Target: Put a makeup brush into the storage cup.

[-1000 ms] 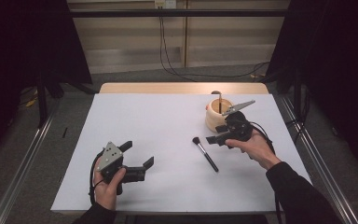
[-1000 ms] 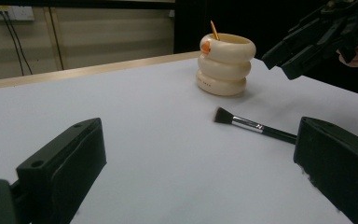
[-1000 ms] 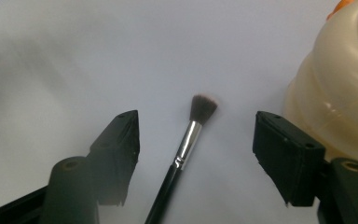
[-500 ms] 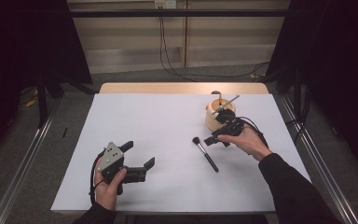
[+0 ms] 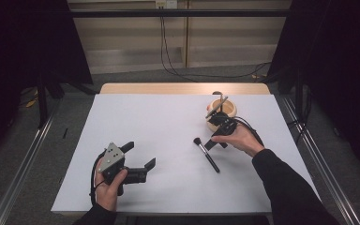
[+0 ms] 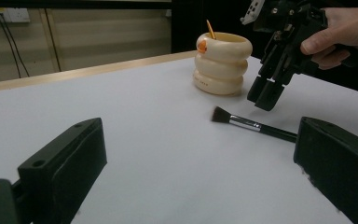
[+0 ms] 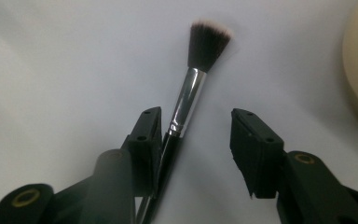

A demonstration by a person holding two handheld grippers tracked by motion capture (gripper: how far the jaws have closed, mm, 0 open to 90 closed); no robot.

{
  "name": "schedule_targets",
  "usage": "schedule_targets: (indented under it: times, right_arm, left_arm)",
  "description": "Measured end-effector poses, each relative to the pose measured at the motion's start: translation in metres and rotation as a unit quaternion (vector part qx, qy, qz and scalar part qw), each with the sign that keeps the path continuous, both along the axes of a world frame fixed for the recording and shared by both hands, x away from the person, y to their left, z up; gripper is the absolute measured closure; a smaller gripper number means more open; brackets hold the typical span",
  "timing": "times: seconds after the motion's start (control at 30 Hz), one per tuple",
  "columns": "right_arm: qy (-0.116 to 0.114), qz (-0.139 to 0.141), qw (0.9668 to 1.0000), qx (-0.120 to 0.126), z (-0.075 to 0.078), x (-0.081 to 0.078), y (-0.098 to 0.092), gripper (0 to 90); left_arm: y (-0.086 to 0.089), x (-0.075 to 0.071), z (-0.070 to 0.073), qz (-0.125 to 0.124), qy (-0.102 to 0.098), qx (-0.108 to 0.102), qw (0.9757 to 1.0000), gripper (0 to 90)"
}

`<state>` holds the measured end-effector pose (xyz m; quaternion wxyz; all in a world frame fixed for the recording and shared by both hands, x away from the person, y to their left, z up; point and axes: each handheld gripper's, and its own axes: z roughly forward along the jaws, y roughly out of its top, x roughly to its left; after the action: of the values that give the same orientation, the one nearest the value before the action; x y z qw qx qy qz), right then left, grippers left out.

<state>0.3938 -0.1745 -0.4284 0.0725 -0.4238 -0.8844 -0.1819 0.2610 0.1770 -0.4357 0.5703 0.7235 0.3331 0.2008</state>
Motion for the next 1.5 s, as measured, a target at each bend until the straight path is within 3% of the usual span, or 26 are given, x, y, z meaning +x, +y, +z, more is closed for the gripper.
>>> schedule_targets:
  times: [0.5,0.93,1.0,1.5]
  right_arm:
    - [0.027,0.015,0.9989,-0.036,-0.009,0.004,0.013,60.7]
    - [0.029,0.026,0.9982,-0.045,-0.02,0.006,0.026,67.6]
    - [0.031,0.026,0.9977,-0.055,-0.022,0.006,0.028,69.4]
    - [0.024,0.012,0.9968,-0.075,-0.023,0.005,0.03,77.9]
  left_arm:
    - [0.001,0.001,-0.001,-0.004,0.0,-0.001,1.0,1.9]
    - [0.001,0.0,-0.001,-0.003,0.0,0.001,1.0,1.9]
    - [0.001,0.001,-0.001,-0.003,0.0,-0.001,1.0,1.9]
    - [0.0,0.0,-0.001,0.0,0.0,0.001,1.0,1.5]
